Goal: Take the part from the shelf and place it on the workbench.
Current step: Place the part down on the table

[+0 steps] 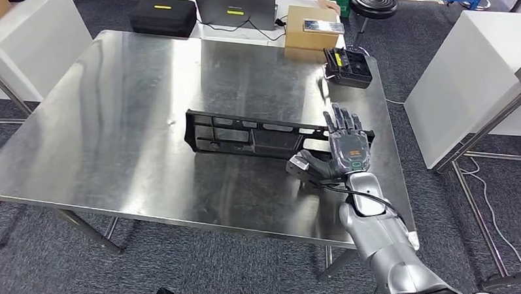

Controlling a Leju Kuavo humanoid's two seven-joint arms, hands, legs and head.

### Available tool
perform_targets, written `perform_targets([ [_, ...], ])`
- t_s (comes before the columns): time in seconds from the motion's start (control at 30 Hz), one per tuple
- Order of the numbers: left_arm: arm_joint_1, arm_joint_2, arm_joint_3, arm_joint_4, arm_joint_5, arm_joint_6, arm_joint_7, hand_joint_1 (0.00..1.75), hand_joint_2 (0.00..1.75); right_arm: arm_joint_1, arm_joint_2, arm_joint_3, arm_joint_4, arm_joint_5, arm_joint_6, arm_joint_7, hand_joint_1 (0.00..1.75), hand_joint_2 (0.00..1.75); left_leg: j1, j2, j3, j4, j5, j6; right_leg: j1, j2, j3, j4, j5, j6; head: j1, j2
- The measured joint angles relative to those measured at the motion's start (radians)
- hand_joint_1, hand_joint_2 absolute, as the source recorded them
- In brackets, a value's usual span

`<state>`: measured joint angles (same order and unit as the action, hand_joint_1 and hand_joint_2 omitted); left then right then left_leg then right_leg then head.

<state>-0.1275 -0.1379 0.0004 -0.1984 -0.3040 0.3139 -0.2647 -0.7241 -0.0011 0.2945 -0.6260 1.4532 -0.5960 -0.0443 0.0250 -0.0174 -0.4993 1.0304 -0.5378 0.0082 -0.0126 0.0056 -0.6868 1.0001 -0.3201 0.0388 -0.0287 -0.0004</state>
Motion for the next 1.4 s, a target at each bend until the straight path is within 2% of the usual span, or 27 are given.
perform_targets([
  [0.07, 0.0, 0.0, 0.0, 0.0, 0.0, 0.0, 0.0, 0.0, 0.0, 0.0, -0.003, 0.0, 0.0, -0.003, 0.0, -0.001, 0.0, 0.0, -0.005, 0.0, -0.015, -0.003, 0.016, 0.019, 0.002, 0.0, -0.005, -0.009, 0.014, 0.017, 0.001, 0.0],
  [0.1, 0.0, 0.0, 0.0, 0.0, 0.0, 0.0, 0.0, 0.0, 0.0, 0.0, -0.004, 0.0, 0.0, -0.005, 0.0, -0.001, 0.0, 0.0, -0.007, 0.003, -0.023, -0.005, 0.027, 0.031, 0.001, -0.001, -0.015, 0.002, -0.001, 0.018, 0.003, 0.0],
  [0.13, -0.001, -0.001, 0.0, 0.0, 0.0, -0.001, -0.001, 0.0, 0.0, 0.001, -0.006, 0.0, 0.0, -0.006, 0.0, -0.001, 0.0, 0.0, -0.008, 0.005, -0.033, -0.007, 0.04, 0.042, -0.001, -0.001, -0.031, 0.036, -0.033, 0.015, 0.004, 0.0],
  [0.2, -0.001, 0.0, 0.0, 0.0, 0.0, -0.002, -0.002, 0.0, 0.0, 0.004, -0.007, 0.0, 0.0, -0.007, 0.0, -0.001, 0.0, 0.0, -0.012, 0.009, -0.06, -0.006, 0.062, 0.056, -0.003, -0.002, -0.075, 0.164, -0.125, 0.006, 0.008, 0.0],
  [0.27, -0.001, 0.0, 0.0, 0.0, -0.001, -0.002, -0.002, 0.0, 0.0, 0.008, -0.009, 0.0, 0.0, -0.008, 0.0, -0.001, 0.0, 0.0, -0.019, 0.01, -0.087, -0.005, 0.081, 0.06, -0.001, -0.002, -0.095, 0.282, -0.176, 0.009, 0.009, 0.0],
  [0.3, -0.001, -0.001, 0.0, 0.0, -0.001, -0.003, -0.002, 0.0, 0.0, 0.01, -0.01, 0.0, -0.001, -0.008, 0.0, -0.001, 0.0, 0.0, -0.024, 0.01, -0.099, -0.005, 0.091, 0.062, 0.003, -0.002, -0.08, 0.295, -0.179, 0.012, 0.009, 0.0],
  [0.37, -0.001, -0.001, 0.0, 0.0, -0.001, -0.004, -0.002, 0.0, 0.0, 0.011, -0.01, 0.0, -0.002, -0.009, 0.0, -0.002, 0.0, 0.0, -0.035, 0.009, -0.117, -0.005, 0.105, 0.065, 0.014, -0.001, -0.019, 0.243, -0.163, 0.013, 0.009, 0.0],
  [0.4, -0.001, -0.001, 0.0, 0.0, -0.002, -0.005, -0.002, 0.0, 0.0, 0.011, -0.01, 0.0, -0.003, -0.009, 0.0, -0.003, 0.0, 0.0, -0.04, 0.009, -0.122, -0.005, 0.11, 0.067, 0.022, -0.001, 0.026, 0.183, -0.152, 0.006, 0.009, 0.0],
  [0.47, -0.002, -0.006, 0.0, 0.0, -0.002, -0.007, -0.002, 0.0, 0.0, 0.008, -0.012, 0.0, -0.011, -0.01, 0.0, -0.003, 0.0, 0.0, -0.041, 0.011, -0.131, -0.006, 0.121, 0.066, 0.036, -0.003, 0.107, 0.065, -0.156, -0.027, 0.003, 0.0],
  [0.53, -0.003, -0.01, 0.001, 0.0, -0.004, -0.01, -0.002, 0.0, 0.0, 0.005, -0.012, 0.0, -0.019, -0.011, 0.001, -0.003, 0.0, 0.0, -0.032, 0.014, -0.138, -0.008, 0.134, 0.055, 0.049, -0.007, 0.152, -0.008, -0.159, -0.052, 0.0, 0.0],
  [0.6, -0.005, -0.013, 0.001, 0.0, -0.006, -0.013, -0.002, 0.0, 0.0, 0.003, -0.012, 0.0, -0.023, -0.011, 0.0, -0.003, 0.0, 0.0, -0.023, 0.014, -0.138, -0.014, 0.145, 0.041, 0.045, -0.01, 0.158, -0.036, -0.136, -0.06, 0.006, 0.0],
  [0.63, -0.005, -0.013, 0.001, 0.0, -0.006, -0.012, -0.002, 0.0, 0.0, 0.003, -0.012, 0.0, -0.025, -0.011, 0.0, -0.003, 0.0, 0.0, -0.022, 0.013, -0.14, -0.011, 0.136, 0.035, 0.039, -0.012, 0.161, -0.054, -0.122, -0.065, 0.007, 0.0],
  [0.7, -0.005, -0.012, 0.001, 0.0, -0.006, -0.012, -0.002, 0.0, 0.0, 0.002, -0.009, 0.0, -0.027, -0.011, 0.0, -0.003, 0.0, 0.0, -0.019, 0.012, -0.159, 0.042, 0.077, 0.021, 0.02, -0.018, 0.163, -0.083, -0.091, -0.071, 0.006, 0.0],
  [0.77, -0.005, -0.008, 0.001, 0.0, -0.006, -0.012, -0.001, 0.0, 0.0, 0.006, -0.006, 0.0, -0.027, -0.01, 0.001, -0.003, 0.0, 0.0, -0.009, 0.012, -0.192, 0.156, -0.003, 0.0, 0.011, -0.02, 0.143, -0.082, -0.073, -0.064, 0.002, 0.0],
  [0.83, -0.004, -0.003, 0.001, 0.0, -0.005, -0.012, 0.0, 0.0, 0.0, 0.014, -0.004, 0.0, -0.027, -0.01, 0.001, -0.003, 0.0, 0.0, 0.007, 0.014, -0.198, 0.224, -0.018, -0.024, -0.003, -0.023, 0.117, -0.071, -0.061, -0.049, 0.0, 0.0],
  [0.87, -0.004, -0.001, 0.001, 0.0, -0.004, -0.012, 0.0, 0.0, 0.0, 0.018, -0.003, 0.0, -0.027, -0.01, 0.001, -0.003, 0.0, 0.0, 0.017, 0.015, -0.178, 0.209, 0.001, -0.037, -0.012, -0.023, 0.103, -0.061, -0.057, -0.042, 0.0, 0.0],
  [0.93, -0.005, 0.001, 0.001, 0.0, -0.004, -0.013, 0.0, 0.0, 0.0, 0.021, -0.003, 0.0, -0.028, -0.009, 0.002, -0.003, 0.0, 0.0, 0.035, 0.018, -0.103, 0.102, 0.039, -0.069, -0.027, -0.024, 0.071, -0.033, -0.052, -0.028, -0.002, 0.0],
  [0.97, -0.006, 0.001, 0.001, 0.0, -0.004, -0.013, 0.0, 0.0, 0.0, 0.022, -0.004, 0.0, -0.03, -0.009, 0.002, -0.002, 0.0, 0.0, 0.037, 0.015, -0.077, 0.059, 0.047, -0.073, -0.027, -0.023, 0.055, -0.017, -0.05, -0.018, -0.005, 0.0],
  [1.0, -0.006, 0.0, 0.001, 0.0, -0.004, -0.013, 0.0, 0.0, 0.0, 0.022, -0.004, 0.0, -0.032, -0.008, 0.002, -0.002, 0.0, 0.0, 0.037, 0.012, -0.065, 0.032, 0.045, -0.072, -0.025, -0.022, 0.041, -0.003, -0.048, -0.008, -0.006, 0.0],
  [1.03, -0.006, -0.001, 0.001, 0.0, -0.004, -0.013, 0.0, 0.0, 0.0, 0.023, -0.005, 0.0, -0.034, -0.008, 0.002, -0.001, 0.0, 0.0, 0.03, 0.007, -0.069, 0.029, 0.038, -0.062, -0.021, -0.021, 0.031, 0.004, -0.043, 0.004, -0.007, 0.0],
  [1.13, -0.007, -0.002, 0.001, 0.0, -0.005, -0.012, 0.001, 0.0, 0.0, 0.029, -0.009, 0.0, -0.035, -0.006, 0.004, 0.0, 0.0, 0.0, 0.018, 0.002, -0.092, 0.036, 0.053, -0.018, -0.024, -0.019, 0.016, 0.009, -0.039, 0.028, -0.002, 0.0],
  [1.2, -0.008, -0.002, 0.001, 0.0, -0.004, -0.012, 0.001, 0.0, 0.0, 0.032, -0.012, -0.001, -0.035, -0.006, 0.004, 0.0, 0.0, 0.0, 0.015, 0.004, -0.111, 0.034, 0.071, 0.01, -0.029, -0.019, -0.011, 0.069, -0.096, 0.021, 0.003, 0.0],
  [1.27, -0.009, -0.002, 0.002, 0.0, -0.004, -0.012, 0.0, 0.0, 0.0, 0.033, -0.014, -0.001, -0.035, -0.006, 0.005, 0.0, 0.0, 0.0, 0.009, 0.004, -0.136, 0.034, 0.091, 0.029, -0.024, -0.016, -0.05, 0.204, -0.183, 0.012, 0.007, 0.0],
  [1.3, -0.009, -0.002, 0.002, 0.0, -0.004, -0.012, 0.0, 0.0, 0.0, 0.033, -0.014, -0.001, -0.035, -0.006, 0.006, 0.0, 0.0, 0.0, 0.004, 0.005, -0.15, 0.034, 0.102, 0.035, -0.02, -0.014, -0.063, 0.27, -0.213, 0.011, 0.009, 0.0],
  [1.33, -0.008, -0.002, 0.002, 0.0, -0.003, -0.013, -0.001, 0.0, 0.0, 0.034, -0.015, 0.0, -0.035, -0.006, 0.006, 0.0, 0.0, 0.0, -0.001, 0.005, -0.164, 0.034, 0.113, 0.038, -0.015, -0.012, -0.06, 0.307, -0.224, 0.013, 0.009, 0.0],
  [1.37, -0.008, -0.002, 0.002, 0.0, -0.002, -0.013, -0.003, 0.0, 0.0, 0.034, -0.015, 0.0, -0.035, -0.006, 0.006, -0.001, 0.0, 0.0, -0.006, 0.005, -0.176, 0.034, 0.123, 0.039, -0.009, -0.011, -0.039, 0.306, -0.219, 0.013, 0.009, 0.0],
  [1.4, -0.008, -0.002, 0.002, 0.0, -0.002, -0.013, -0.004, 0.0, 0.0, 0.034, -0.015, 0.0, -0.036, -0.006, 0.006, -0.001, 0.0, 0.0, -0.011, 0.005, -0.187, 0.034, 0.133, 0.04, -0.002, -0.01, 0.0, 0.27, -0.205, 0.01, 0.009, 0.0],
])
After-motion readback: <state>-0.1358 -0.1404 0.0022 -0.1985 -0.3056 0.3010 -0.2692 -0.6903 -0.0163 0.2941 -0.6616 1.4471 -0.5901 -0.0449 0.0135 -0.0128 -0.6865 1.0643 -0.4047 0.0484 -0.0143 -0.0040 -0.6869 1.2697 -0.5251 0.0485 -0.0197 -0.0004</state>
